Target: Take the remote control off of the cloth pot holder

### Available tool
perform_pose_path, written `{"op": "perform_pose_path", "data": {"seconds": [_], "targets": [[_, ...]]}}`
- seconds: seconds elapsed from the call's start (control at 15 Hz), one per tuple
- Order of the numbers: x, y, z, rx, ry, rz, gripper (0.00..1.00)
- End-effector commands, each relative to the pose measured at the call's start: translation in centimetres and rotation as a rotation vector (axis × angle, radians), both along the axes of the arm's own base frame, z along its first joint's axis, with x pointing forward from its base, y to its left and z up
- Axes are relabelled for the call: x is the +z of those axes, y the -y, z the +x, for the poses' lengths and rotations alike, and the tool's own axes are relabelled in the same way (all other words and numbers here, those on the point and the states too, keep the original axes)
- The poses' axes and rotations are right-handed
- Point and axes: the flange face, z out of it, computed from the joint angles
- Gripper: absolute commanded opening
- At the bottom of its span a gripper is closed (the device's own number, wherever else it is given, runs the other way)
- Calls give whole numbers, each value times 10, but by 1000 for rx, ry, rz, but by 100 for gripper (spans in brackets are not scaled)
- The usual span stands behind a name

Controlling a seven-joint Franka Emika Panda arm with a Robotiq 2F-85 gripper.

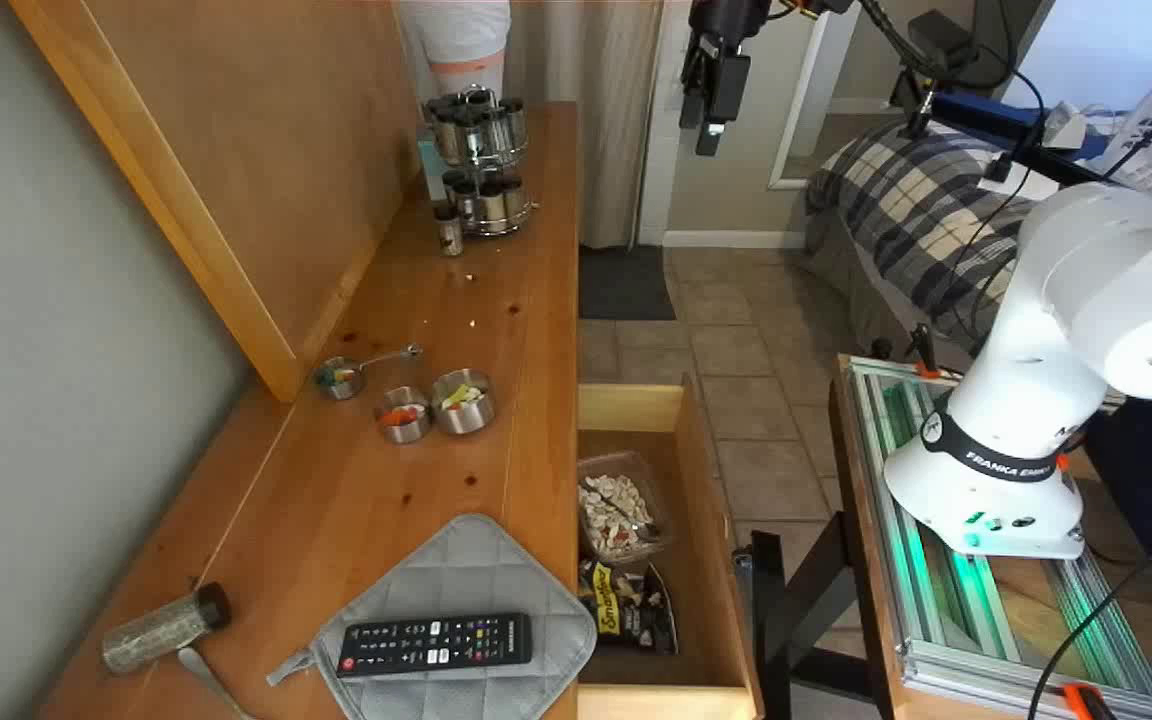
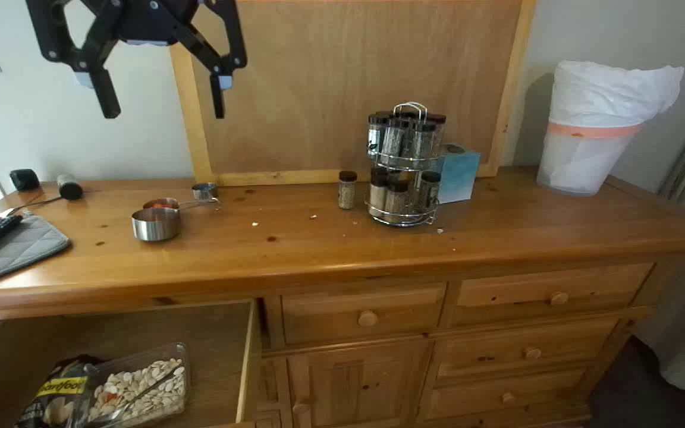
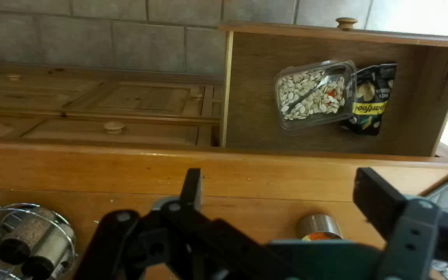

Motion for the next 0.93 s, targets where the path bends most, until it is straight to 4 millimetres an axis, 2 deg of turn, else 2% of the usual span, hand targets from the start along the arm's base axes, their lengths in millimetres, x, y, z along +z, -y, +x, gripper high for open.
{"op": "perform_pose_path", "data": {"seconds": [0.0,0.27,0.4,0.67,0.87], "targets": [[1,0,0,0,-1,0,100],[1,0,0,0,-1,0,100],[-1,-24,7,23,-28,-8,100],[-18,-110,4,76,-144,-44,100],[-39,-180,-12,49,-235,-91,100]]}}
